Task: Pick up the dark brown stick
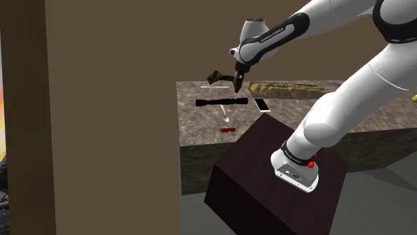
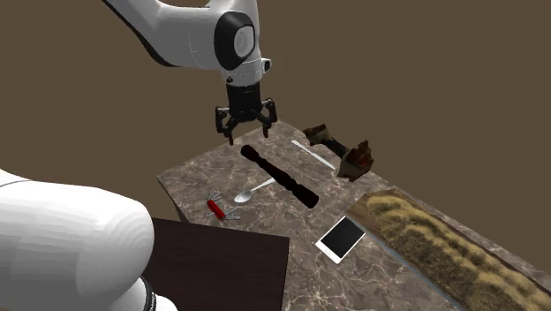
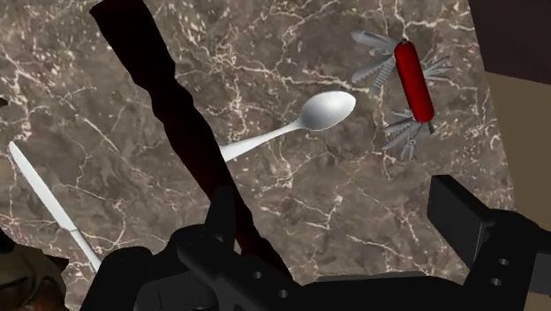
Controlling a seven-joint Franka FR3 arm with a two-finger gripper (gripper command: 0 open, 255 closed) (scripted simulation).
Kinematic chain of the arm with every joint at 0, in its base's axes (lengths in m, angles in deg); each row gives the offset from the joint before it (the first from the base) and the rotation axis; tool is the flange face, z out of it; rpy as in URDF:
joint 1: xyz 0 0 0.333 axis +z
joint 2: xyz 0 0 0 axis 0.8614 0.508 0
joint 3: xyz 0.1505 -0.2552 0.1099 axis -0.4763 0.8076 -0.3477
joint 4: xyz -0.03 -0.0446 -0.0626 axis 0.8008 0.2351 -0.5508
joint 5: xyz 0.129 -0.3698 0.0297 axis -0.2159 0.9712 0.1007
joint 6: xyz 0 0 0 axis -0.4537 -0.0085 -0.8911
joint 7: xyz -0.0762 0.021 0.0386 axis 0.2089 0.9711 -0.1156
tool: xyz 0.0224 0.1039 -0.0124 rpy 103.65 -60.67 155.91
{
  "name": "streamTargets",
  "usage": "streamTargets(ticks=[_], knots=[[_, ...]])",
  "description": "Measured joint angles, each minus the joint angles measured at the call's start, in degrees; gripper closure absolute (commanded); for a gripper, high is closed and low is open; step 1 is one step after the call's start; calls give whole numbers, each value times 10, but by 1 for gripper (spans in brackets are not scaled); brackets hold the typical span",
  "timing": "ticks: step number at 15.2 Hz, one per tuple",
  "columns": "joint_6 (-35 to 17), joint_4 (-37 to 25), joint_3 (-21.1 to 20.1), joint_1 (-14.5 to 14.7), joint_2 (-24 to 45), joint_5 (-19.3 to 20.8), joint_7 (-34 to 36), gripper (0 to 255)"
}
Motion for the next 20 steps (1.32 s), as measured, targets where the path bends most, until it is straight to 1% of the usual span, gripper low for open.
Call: streamTargets(ticks=[2,3,4,7,10,11,13,16,20], knots=[[-34,-15,7,5,49,-9,-37,0],[-59,-14,11,5,73,-13,-58,0],[-74,-27,15,4,99,-21,-82,0],[-117,-56,12,2,171,-46,-144,0],[-161,-94,-2,-12,250,-74,-208,0],[-171,-105,-8,-15,270,-78,-222,0],[-194,-137,-23,-31,323,-89,-258,0],[-217,-185,-43,-51,388,-95,-298,0],[-239,-199,-53,-59,424,-100,-306,0]])
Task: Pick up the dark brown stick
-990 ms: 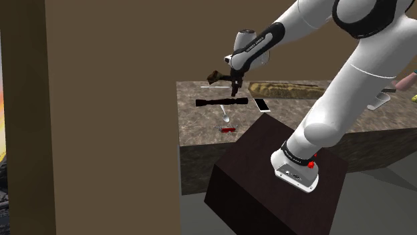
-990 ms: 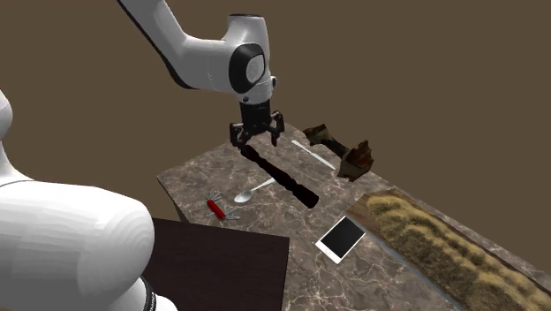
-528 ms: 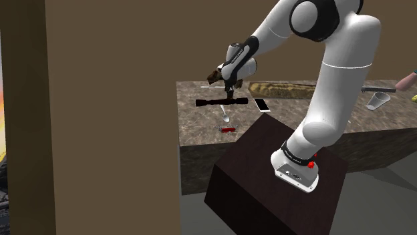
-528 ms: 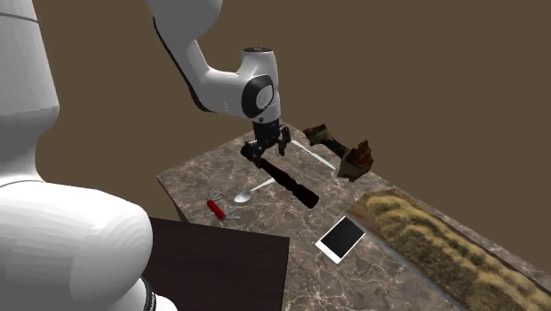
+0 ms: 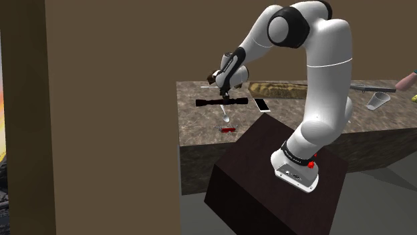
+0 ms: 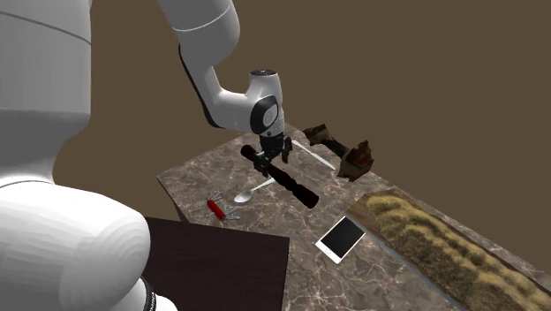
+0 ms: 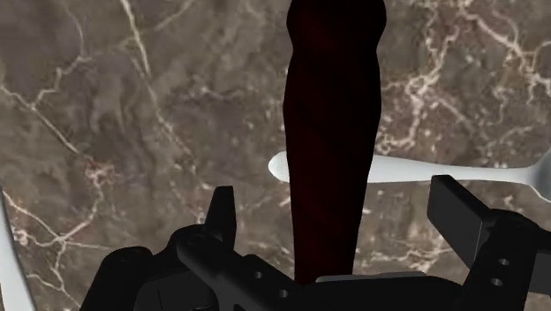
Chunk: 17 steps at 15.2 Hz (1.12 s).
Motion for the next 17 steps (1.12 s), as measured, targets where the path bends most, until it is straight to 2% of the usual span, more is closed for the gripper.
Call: streamTargets(ticks=[4,5,17], knots=[[-22,-9,-8,-7,31,-6,-3,0],[-23,-10,-9,-8,34,-6,-3,255],[-18,-8,-7,-7,26,-5,-4,255]])
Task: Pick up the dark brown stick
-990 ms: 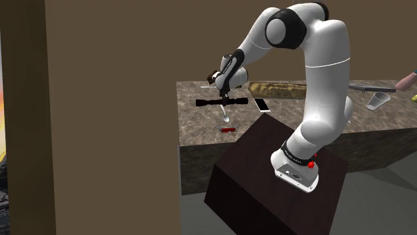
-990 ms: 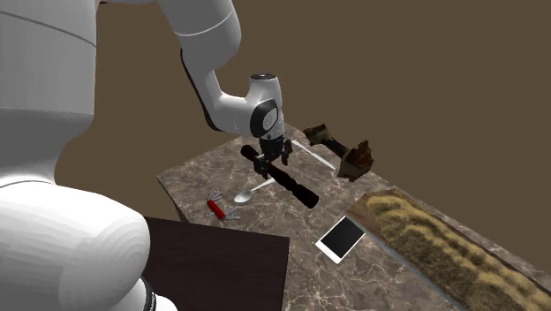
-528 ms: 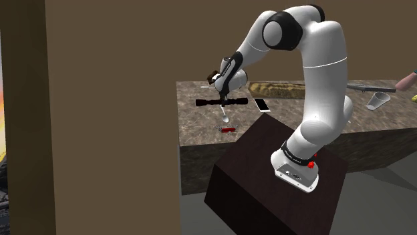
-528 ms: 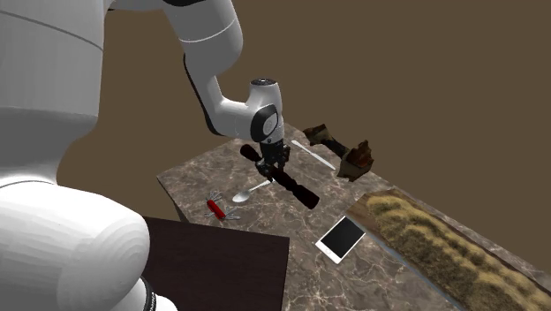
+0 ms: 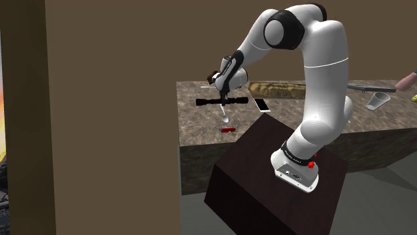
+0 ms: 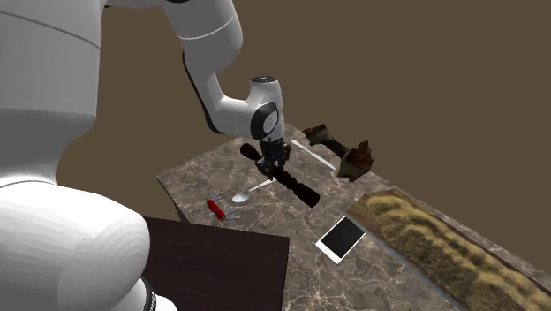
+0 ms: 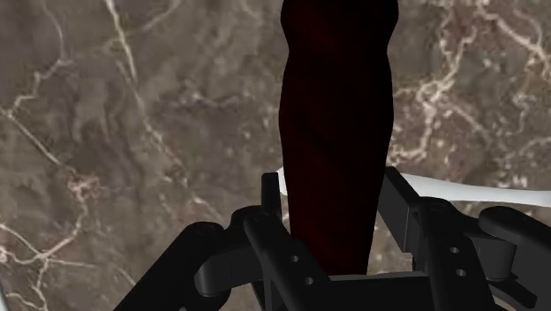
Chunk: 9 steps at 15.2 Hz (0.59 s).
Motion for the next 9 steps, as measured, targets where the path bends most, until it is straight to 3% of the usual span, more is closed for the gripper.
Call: streamTargets(ticks=[9], knots=[[48,19,19,17,-66,14,8,255]])
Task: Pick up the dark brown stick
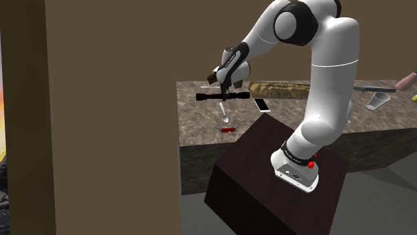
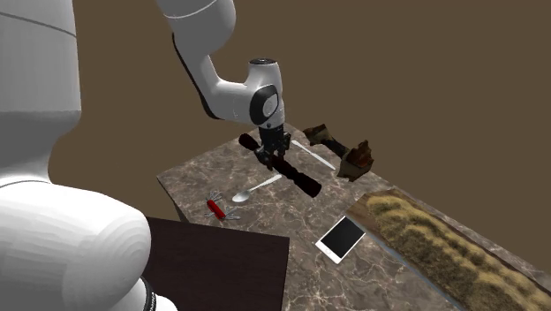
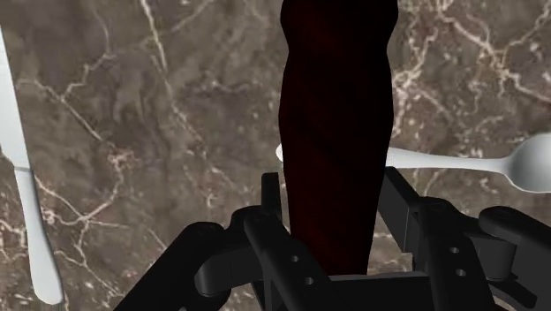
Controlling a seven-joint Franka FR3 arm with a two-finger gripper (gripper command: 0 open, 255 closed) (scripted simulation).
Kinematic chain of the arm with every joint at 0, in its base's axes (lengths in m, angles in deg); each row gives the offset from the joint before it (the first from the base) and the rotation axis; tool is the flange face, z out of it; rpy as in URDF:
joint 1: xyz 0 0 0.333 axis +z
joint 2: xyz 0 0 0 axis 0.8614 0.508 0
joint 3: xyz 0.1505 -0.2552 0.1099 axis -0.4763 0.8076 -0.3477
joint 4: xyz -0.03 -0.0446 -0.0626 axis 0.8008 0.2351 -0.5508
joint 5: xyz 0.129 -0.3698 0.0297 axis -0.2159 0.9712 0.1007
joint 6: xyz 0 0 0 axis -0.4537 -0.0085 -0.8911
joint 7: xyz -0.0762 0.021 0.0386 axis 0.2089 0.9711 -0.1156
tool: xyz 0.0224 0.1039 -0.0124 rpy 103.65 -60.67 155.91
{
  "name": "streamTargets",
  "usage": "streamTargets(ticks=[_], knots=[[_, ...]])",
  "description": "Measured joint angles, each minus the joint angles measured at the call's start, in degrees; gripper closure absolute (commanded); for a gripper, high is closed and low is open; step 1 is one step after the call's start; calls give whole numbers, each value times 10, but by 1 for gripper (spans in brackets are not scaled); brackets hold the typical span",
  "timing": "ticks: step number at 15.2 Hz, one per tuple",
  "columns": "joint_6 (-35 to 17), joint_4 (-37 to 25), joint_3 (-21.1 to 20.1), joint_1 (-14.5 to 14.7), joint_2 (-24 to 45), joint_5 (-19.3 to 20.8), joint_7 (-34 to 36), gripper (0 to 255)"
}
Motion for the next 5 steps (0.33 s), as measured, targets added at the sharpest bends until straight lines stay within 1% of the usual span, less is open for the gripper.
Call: streamTargets(ticks=[5], knots=[[27,7,10,7,-34,9,4,255]])
